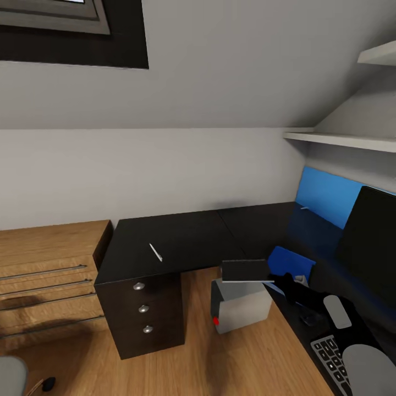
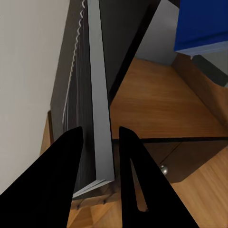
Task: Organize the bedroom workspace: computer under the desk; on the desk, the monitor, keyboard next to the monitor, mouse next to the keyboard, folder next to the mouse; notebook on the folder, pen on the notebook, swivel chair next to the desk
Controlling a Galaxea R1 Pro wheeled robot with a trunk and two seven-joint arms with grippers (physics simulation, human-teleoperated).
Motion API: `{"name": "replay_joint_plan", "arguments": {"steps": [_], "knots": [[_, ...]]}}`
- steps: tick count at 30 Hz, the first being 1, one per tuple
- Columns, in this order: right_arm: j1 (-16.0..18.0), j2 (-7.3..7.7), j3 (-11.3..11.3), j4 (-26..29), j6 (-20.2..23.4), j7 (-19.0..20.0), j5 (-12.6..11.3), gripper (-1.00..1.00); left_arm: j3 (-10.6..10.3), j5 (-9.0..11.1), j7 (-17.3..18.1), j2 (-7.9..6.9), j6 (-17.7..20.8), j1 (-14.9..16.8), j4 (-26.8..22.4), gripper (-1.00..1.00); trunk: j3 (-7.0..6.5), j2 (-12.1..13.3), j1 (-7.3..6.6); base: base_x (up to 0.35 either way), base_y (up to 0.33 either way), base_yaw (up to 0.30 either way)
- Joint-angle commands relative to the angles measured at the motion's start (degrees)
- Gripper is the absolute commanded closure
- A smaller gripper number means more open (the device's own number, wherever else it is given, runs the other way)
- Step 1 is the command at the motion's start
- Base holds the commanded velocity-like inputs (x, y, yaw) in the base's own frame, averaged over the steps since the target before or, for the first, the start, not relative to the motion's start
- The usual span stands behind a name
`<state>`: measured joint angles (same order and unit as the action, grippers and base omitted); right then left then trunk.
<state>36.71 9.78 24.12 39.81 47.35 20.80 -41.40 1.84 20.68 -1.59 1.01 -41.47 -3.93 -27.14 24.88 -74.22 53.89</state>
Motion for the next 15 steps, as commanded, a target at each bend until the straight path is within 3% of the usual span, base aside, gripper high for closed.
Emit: {"name": "replay_joint_plan", "arguments": {"steps": [1, 7, 15], "knots": [[0.0, -0.02, 0.2, 0.0, 0.4, 0.2, 0.2, 1.00, 0.2, -0.3, -0.2, 0.04, 0.0, 0.0, -0.1, -1.00, 0.05, 0.0, 0.00, 0.000, 0.000, 0.000], [0.0, -0.29, 0.2, 0.1, 0.3, 0.3, 0.0, 1.00, 0.2, -0.3, -0.2, 0.05, 0.0, 0.0, -0.1, -1.00, 0.05, 0.0, 0.00, 0.000, 0.000, -0.059], [0.0, -0.39, 0.2, 0.3, 0.3, 0.5, 0.0, 1.00, 0.2, -0.3, -0.2, 0.05, 0.0, 0.0, -0.1, -1.00, 0.05, 0.0, 0.00, 0.000, 0.000, -0.216]]}}
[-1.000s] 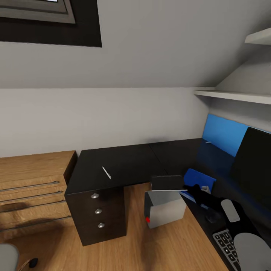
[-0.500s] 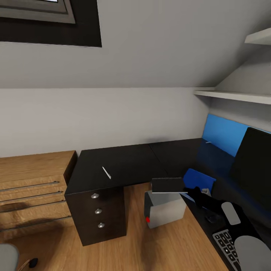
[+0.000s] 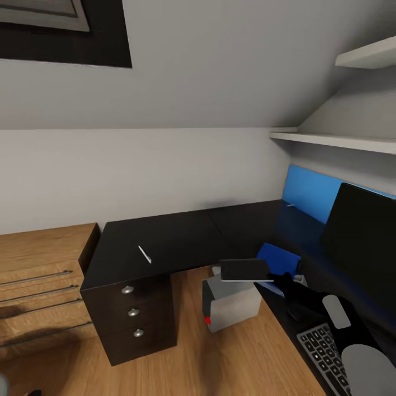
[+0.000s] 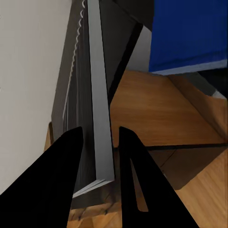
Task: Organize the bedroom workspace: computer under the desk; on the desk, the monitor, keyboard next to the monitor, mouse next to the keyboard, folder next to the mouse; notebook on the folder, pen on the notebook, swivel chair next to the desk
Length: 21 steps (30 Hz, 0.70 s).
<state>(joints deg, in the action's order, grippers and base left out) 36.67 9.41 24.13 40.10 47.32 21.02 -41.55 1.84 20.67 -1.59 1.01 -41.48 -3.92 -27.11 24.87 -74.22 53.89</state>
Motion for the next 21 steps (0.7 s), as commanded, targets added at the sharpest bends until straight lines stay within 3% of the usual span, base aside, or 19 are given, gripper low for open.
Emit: {"name": "replay_joint_plan", "arguments": {"steps": [1, 11, 21], "knots": [[0.1, -0.02, 0.2, 0.0, 0.3, 0.3, 0.2, 1.00, 0.2, -0.3, -0.2, 0.04, 0.0, 0.0, -0.1, -1.00, 0.05, 0.0, 0.00, 0.000, 0.000, -0.249], [0.1, -0.01, 0.3, 0.1, -1.6, 0.4, 0.2, 1.00, 0.2, -0.3, -0.2, 0.04, 0.0, 0.0, -0.1, -1.00, 0.05, 0.0, 0.00, 0.000, 0.000, -0.228], [0.1, 0.14, 0.3, 0.1, -5.2, 2.7, 0.3, 1.00, 0.2, -0.3, -0.2, 0.04, 0.0, 0.0, 0.0, -1.00, 0.05, 0.0, 0.00, 0.000, 0.000, -0.046]]}}
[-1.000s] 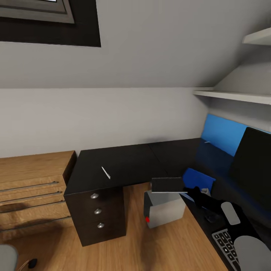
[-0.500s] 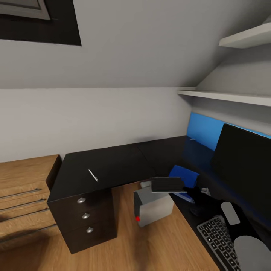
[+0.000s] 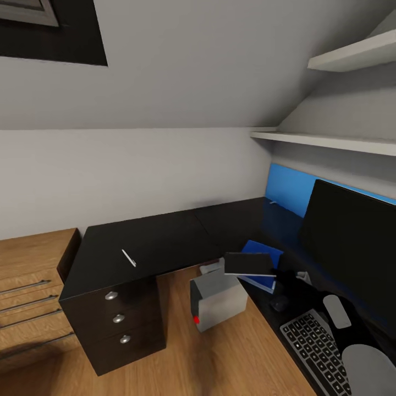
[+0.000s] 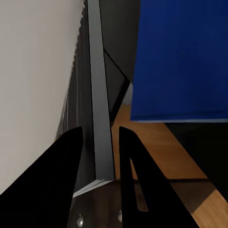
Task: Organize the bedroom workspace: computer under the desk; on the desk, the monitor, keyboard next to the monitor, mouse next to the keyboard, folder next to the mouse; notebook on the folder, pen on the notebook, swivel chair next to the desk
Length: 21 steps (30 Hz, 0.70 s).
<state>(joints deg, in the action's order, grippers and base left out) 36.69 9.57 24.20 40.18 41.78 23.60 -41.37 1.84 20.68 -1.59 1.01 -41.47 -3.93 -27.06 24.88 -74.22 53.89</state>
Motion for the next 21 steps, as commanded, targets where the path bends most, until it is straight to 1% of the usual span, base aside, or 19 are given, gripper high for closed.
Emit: {"name": "replay_joint_plan", "arguments": {"steps": [1, 8, 9, 13, 14, 21], "knots": [[0.0, -0.01, 0.2, 0.0, 0.3, 0.4, 0.1, 1.00, 0.2, -0.3, -0.2, 0.04, 0.0, 0.0, -0.1, -1.00, 0.05, 0.0, 0.00, 0.000, 0.000, -0.008], [0.0, -0.30, 0.2, -0.1, -2.2, 0.9, 0.1, 1.00, 0.2, -0.3, -0.2, 0.04, 0.0, 0.0, 0.0, -1.00, 0.05, 0.0, 0.00, 0.000, 0.000, -0.003], [0.0, -0.47, 0.2, -0.2, -3.2, 0.9, 0.1, 1.00, 0.2, -0.3, -0.2, 0.04, 0.0, 0.0, 0.1, -1.00, 0.05, 0.0, 0.00, 0.000, 0.000, 0.000], [0.0, -1.12, 0.2, -0.2, -4.8, 0.9, 0.0, 1.00, 0.0, -0.4, -0.2, 0.04, 0.0, 0.0, 0.9, -1.00, 0.05, 0.0, 0.00, 0.000, 0.000, 0.000], [0.0, -1.48, 0.2, -0.2, -5.3, 0.9, 0.0, 1.00, -0.1, -0.4, -0.2, 0.04, 0.0, 0.0, 1.2, -1.00, 0.05, 0.0, 0.00, 0.000, 0.000, 0.000], [0.0, -2.38, 0.4, -0.3, -6.3, 0.9, 0.0, 1.00, -0.2, -0.4, -0.2, 0.04, -0.1, 0.0, 1.7, -1.00, 0.05, 0.0, 0.00, 0.000, 0.000, 0.000]]}}
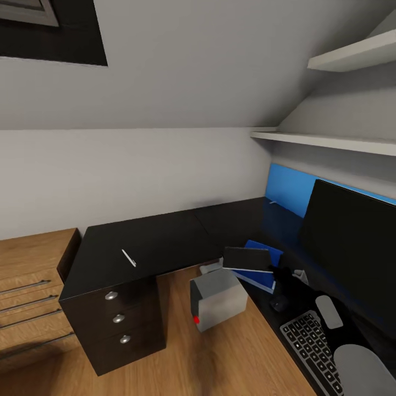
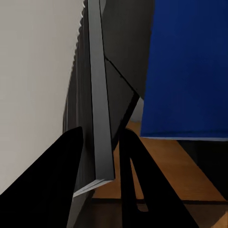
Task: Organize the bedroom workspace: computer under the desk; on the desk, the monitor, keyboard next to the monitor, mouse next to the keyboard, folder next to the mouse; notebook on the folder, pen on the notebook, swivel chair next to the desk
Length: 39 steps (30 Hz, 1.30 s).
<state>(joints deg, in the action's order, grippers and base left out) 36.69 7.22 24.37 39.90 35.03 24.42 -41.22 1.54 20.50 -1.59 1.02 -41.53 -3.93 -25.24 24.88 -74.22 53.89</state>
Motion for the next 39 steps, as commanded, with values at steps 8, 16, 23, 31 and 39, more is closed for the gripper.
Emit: {"name": "replay_joint_plan", "arguments": {"steps": [8, 16, 23, 31, 39], "knots": [[0.0, -1.01, 0.3, -0.1, -3.9, -0.5, -0.2, 1.00, 0.1, -0.3, -0.2, 0.05, 0.0, 0.0, 0.0, -1.00, 0.05, 0.0, 0.00, 0.000, 0.000, 0.000], [0.0, -1.38, 0.4, -0.2, -6.5, -0.7, -0.2, 1.00, 0.1, -0.3, -0.2, 0.06, -0.1, 0.0, 0.0, -1.00, 0.05, 0.0, 0.00, 0.000, 0.000, 0.000], [0.0, -1.92, 0.5, -0.2, -6.8, -0.8, -0.3, 1.00, 0.1, -0.3, -0.2, 0.07, -0.1, 0.0, 0.0, -1.00, 0.05, 0.0, 0.00, 0.000, 0.000, 0.000], [0.0, -2.02, 2.5, -0.2, -6.9, -0.8, -0.2, 1.00, 0.1, -0.3, -0.2, 0.12, -0.1, 0.0, 0.0, -1.00, 0.05, 0.0, 0.00, 0.000, 0.000, 0.000], [0.0, -2.33, 6.4, -0.2, -6.9, -1.6, -0.2, 1.00, 0.1, -0.3, -0.2, 0.11, -0.1, 0.0, 0.0, -1.00, 0.05, 0.0, 0.00, 0.000, 0.000, 0.000]]}}
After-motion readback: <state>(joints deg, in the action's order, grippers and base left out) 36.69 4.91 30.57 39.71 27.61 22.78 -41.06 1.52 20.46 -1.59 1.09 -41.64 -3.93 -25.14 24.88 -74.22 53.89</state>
